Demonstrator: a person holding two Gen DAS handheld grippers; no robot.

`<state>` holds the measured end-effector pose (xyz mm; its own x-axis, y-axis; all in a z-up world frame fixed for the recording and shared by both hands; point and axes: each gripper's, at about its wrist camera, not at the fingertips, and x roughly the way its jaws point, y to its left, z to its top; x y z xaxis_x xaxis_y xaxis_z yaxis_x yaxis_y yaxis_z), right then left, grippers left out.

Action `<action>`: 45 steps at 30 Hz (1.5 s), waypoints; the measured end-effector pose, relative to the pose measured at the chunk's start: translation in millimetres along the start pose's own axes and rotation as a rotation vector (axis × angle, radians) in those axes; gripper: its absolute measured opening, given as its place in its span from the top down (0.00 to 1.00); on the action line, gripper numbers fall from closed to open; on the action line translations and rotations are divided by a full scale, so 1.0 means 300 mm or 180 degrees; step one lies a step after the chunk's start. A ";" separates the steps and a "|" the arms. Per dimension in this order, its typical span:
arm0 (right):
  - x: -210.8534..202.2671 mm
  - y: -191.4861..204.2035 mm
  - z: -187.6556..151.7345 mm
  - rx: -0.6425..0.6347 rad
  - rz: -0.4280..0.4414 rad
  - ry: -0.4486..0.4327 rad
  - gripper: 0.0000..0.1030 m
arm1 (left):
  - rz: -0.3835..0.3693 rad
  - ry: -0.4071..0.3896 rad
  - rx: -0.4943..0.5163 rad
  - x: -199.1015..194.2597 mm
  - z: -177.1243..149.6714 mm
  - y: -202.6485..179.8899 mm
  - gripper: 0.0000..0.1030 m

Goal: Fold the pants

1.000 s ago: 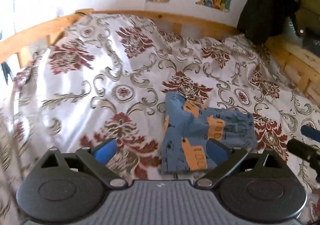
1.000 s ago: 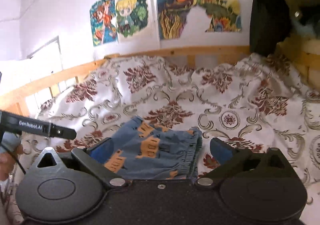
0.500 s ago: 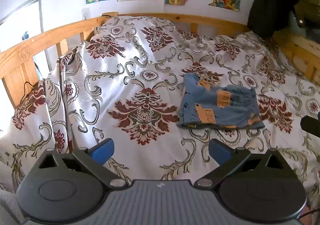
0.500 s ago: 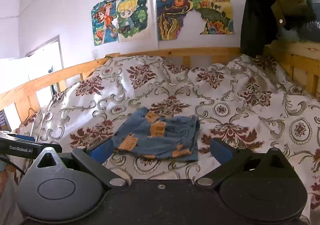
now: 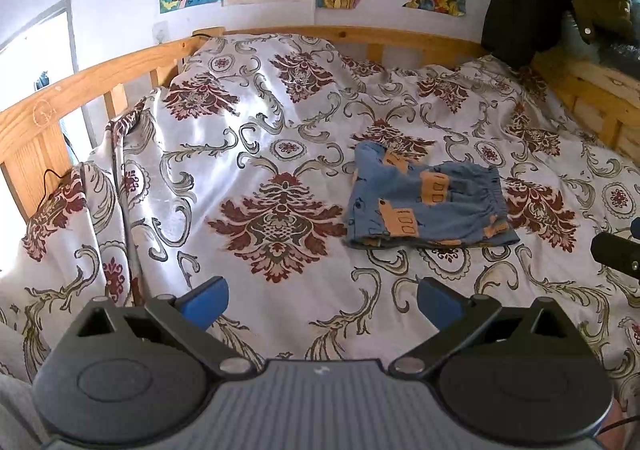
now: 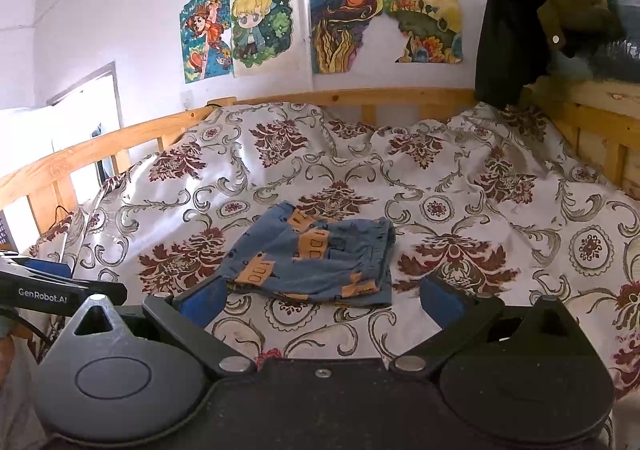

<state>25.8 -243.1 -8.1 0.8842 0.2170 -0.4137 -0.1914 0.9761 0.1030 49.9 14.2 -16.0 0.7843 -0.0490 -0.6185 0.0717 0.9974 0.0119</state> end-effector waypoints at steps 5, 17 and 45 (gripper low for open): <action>0.004 0.000 -0.002 -0.0002 -0.0005 0.0020 0.01 | 0.0000 0.0018 -0.0020 0.007 0.001 0.004 0.00; 0.004 -0.003 -0.001 0.0000 -0.0002 0.0022 0.01 | 0.0013 0.0059 -0.0059 0.014 0.000 0.012 0.00; 0.006 0.000 -0.002 0.0003 -0.0003 0.0031 0.01 | 0.0014 0.0057 -0.0049 0.013 0.002 0.012 0.00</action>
<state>27.3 -242.8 -9.5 0.8802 0.2163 -0.4225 -0.1902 0.9763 0.1037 53.6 17.5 -18.0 0.7734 -0.0438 -0.6324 0.0586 0.9983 0.0025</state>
